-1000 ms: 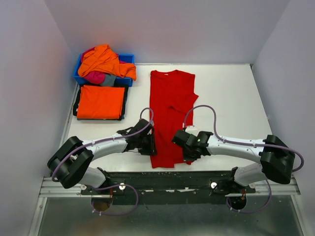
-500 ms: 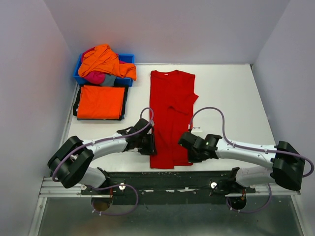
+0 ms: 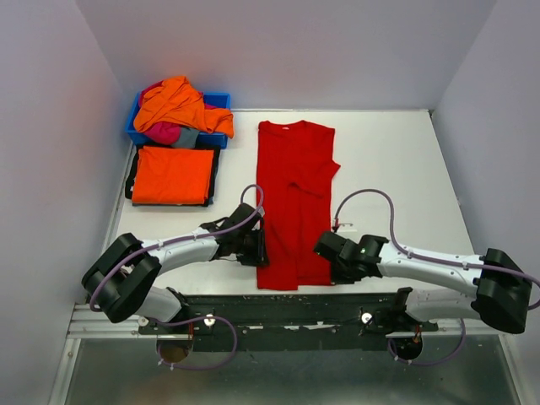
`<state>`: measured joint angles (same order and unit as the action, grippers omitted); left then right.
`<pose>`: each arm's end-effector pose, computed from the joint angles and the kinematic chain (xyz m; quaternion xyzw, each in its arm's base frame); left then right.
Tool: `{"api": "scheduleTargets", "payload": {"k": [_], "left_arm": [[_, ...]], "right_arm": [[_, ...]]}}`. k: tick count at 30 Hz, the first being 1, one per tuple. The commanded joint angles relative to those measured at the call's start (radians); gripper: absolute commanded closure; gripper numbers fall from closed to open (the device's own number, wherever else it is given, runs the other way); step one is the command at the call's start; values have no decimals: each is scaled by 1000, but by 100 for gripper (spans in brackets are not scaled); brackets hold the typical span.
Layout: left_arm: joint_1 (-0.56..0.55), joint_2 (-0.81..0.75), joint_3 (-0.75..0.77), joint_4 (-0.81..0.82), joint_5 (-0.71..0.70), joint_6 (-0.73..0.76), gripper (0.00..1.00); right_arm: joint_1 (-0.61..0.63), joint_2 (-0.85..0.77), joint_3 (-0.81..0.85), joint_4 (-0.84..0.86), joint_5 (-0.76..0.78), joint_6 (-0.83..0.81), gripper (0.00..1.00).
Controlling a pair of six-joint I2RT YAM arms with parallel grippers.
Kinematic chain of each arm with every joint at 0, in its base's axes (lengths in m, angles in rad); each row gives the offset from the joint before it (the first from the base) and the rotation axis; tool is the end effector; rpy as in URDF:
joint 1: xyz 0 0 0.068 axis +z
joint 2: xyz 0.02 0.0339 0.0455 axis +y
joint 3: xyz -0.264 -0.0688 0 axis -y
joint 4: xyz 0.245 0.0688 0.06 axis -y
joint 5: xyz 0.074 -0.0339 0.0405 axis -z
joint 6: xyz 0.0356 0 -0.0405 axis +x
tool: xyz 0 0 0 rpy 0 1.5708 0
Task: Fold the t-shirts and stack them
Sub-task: Grab the bottom of the folded rectangular tshirt with both arms
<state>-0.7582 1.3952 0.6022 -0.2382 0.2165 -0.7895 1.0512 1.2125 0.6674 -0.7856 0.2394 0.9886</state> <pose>0.1722 -0.1736 0.1477 0.0138 0.9585 -0.2597 0.1167 0.1036 0.1641 0.1795 -0.0166 0.9857 0.0393 0.1633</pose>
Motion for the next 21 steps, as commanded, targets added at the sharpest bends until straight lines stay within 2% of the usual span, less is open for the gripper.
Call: {"api": "scheduleTargets", "payload": {"k": [1,8,12,15,21], "left_arm": [[8,45,-42,-119,-80,50,64],[8,33,-45,-115,-75,42,64],[5,-14,-35,-122,-59,26,60],[2,-80,-15,-151,-60,13,55],[-13,-183,88,-226,-57,4,47]], "right_arm": [[-10,-50,-54,-66,0,50,99],[-33,-53,-74,-67,-14,45,98],[-33,-60,-42,-37,-45,15,70],[-31,-128,-9,-50,-45,-4,61],[-40,-171,87,-80,3,-42,61]]}}
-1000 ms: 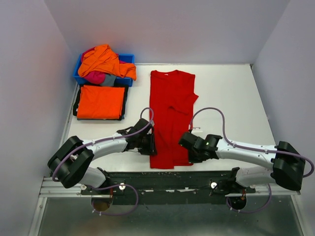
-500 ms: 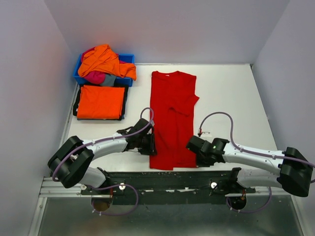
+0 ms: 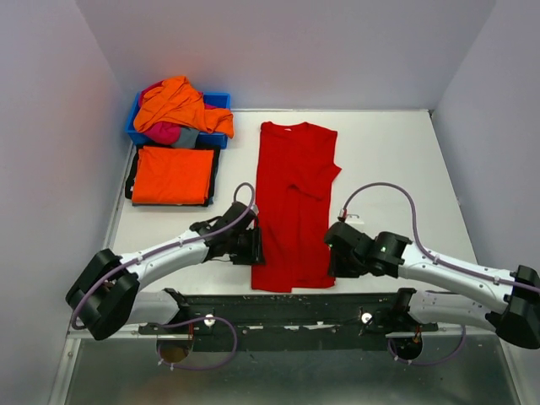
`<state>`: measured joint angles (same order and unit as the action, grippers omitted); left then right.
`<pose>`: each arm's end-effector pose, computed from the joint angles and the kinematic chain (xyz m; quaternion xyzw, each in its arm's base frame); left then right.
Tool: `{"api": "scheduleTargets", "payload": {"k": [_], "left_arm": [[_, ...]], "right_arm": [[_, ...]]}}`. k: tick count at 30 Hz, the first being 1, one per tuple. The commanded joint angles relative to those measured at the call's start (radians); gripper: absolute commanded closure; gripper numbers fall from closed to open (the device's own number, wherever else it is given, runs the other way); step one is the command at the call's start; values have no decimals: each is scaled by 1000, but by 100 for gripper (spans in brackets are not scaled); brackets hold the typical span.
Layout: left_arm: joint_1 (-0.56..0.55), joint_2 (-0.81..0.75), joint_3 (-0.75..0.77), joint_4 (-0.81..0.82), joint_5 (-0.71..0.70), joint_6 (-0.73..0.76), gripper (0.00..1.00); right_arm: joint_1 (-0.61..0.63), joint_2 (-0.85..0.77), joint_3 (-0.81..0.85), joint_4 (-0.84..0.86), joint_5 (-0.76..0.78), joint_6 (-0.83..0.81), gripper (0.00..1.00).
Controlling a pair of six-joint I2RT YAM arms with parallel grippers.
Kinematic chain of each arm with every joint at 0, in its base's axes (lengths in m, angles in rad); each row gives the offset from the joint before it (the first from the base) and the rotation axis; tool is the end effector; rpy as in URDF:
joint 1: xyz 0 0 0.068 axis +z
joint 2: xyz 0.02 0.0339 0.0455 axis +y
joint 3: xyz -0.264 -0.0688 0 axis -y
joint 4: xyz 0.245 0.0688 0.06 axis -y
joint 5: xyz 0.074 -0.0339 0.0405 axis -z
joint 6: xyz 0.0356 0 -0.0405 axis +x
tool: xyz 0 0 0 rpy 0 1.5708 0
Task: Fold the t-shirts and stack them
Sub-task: Grab the bottom of the folded rectangular tshirt with both arms
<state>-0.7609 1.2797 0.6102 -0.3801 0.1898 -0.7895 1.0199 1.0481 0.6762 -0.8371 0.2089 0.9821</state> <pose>0.1604 -0.1620 0.1669 0.0107 0.9621 -0.2449 0.1191 0.0988 0.1468 0.2073 0.0003 0.9785 0.0953 0.1829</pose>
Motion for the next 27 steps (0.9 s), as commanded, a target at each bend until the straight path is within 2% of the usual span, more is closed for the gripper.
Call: {"api": "scheduleTargets", "payload": {"k": [1,6,10,13,18,22,27], "left_arm": [[-14,-71,100,-95,-36,4,46],[-51,-28,171,-63,-55,0,42],[-64,53,204,15,-62,-5,42],[-51,137,287,47,-99,33,40],[18,298,454,93,-60,58,40],[118,400,552,132,0,55,41],[182,548,709,135,-6,62,41]], "right_arm": [[-9,9,92,-25,38,-43,61],[-21,119,131,42,34,-60,64],[-20,187,122,182,-64,-74,66],[-18,256,141,213,-86,-72,66],[25,332,155,263,-108,-54,65],[65,410,190,256,-91,-28,65],[94,509,227,233,-66,-2,66]]}}
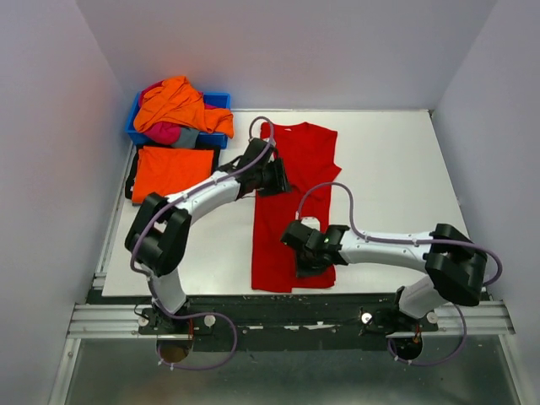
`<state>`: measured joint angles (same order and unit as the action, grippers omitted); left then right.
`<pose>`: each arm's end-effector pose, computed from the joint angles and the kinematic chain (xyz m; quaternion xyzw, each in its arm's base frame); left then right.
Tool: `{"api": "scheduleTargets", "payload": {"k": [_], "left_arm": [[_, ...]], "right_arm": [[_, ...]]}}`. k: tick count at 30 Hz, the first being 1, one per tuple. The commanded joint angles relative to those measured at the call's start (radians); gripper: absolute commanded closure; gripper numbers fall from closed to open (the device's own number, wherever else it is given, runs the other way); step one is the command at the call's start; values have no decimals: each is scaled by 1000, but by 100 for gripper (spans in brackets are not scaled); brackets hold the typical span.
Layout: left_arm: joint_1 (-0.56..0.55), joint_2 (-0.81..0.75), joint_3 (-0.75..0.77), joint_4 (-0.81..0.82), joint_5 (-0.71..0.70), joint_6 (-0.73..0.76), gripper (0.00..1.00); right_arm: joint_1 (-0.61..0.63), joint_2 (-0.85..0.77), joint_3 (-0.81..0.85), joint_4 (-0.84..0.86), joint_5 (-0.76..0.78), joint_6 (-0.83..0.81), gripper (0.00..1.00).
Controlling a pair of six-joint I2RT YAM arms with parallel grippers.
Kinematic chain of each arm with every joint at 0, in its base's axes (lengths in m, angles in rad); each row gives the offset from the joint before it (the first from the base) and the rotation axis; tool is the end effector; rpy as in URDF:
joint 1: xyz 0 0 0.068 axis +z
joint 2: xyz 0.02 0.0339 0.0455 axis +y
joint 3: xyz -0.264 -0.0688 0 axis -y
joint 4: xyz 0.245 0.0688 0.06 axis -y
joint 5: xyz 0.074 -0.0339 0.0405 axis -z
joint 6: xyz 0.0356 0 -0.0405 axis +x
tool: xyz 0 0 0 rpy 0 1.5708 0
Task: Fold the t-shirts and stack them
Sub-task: Grab the bottom of the folded rectangular tshirt with both arms
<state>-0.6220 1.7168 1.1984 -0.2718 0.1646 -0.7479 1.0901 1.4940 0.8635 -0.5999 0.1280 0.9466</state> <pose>0.3036 -0.2248 0.2279 -0.0268 0.9218 -0.2988 0.2456 0.1286 0.2369 0.1777 -0.0597 0.9818 0.1108 0.1424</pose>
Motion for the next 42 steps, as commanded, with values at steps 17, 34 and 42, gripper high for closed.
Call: {"api": "scheduleTargets", "payload": {"k": [17,34,42], "left_arm": [[117,619,652,-110,84,19,42],[116,512,593,-55,144,4,41],[85,256,416,-43,101,38,36]], "right_arm": [[79,-80,9,-219,58,78,99],[55,-213,39,-205,93,35,53],[-312,-288,-14,-160,75,-136,61]]}}
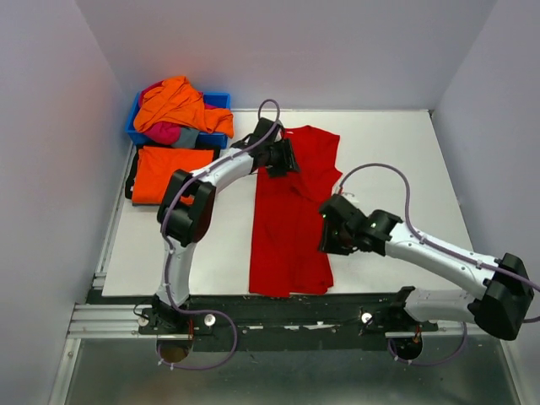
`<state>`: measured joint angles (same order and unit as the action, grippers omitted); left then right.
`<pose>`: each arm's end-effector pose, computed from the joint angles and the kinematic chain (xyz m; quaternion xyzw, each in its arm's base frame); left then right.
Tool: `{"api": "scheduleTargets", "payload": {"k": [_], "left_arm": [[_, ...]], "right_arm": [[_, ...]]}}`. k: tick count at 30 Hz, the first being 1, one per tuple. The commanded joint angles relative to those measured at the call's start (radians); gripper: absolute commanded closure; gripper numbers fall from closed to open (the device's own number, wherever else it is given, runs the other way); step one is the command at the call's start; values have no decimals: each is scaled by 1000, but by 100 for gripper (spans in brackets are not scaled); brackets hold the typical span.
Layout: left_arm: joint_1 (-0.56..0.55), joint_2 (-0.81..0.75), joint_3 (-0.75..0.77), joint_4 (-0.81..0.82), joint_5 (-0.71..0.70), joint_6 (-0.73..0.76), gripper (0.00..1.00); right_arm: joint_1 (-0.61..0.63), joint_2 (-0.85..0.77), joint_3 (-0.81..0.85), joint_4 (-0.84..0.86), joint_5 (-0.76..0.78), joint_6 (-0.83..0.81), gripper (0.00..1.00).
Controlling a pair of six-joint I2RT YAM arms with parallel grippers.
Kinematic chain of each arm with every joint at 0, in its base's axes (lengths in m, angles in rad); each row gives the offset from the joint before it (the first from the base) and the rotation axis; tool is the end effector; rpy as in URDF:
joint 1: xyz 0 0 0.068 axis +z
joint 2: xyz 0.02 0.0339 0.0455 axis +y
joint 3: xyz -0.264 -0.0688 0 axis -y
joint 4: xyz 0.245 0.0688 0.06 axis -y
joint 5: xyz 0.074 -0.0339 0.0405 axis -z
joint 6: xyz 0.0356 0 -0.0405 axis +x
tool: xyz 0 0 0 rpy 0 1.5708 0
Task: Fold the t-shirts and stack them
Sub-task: Grab the bottom of the folded rectangular tshirt with both arms
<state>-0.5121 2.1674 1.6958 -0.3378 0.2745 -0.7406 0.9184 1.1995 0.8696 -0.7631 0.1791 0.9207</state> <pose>0.4211 -0.2478 0.1957 -0.0543 0.9195 -0.3187 0.2237 0.1420 0.1754 0.2401 0.0223 0.9677 0.1348 0.2120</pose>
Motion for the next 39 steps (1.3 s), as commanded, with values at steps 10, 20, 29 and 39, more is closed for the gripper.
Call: {"api": "scheduleTargets", "payload": {"k": [10,20,29,39], "left_arm": [[-183,-588,-554,69,-118,17,36],[-425,-709,-794,80,-167,-91,36],[-505,-698,-843,72,-190,-144,35],[-578,-597,-848,72,-187,-166,47]], "right_arm": [[-515,241,83,218,-173,-278,64],[-570,518,261,283,-251,-293,63],[-582,661,342,291,-244,-296,67],[-599,724,376,283,-228,-295,99]]}}
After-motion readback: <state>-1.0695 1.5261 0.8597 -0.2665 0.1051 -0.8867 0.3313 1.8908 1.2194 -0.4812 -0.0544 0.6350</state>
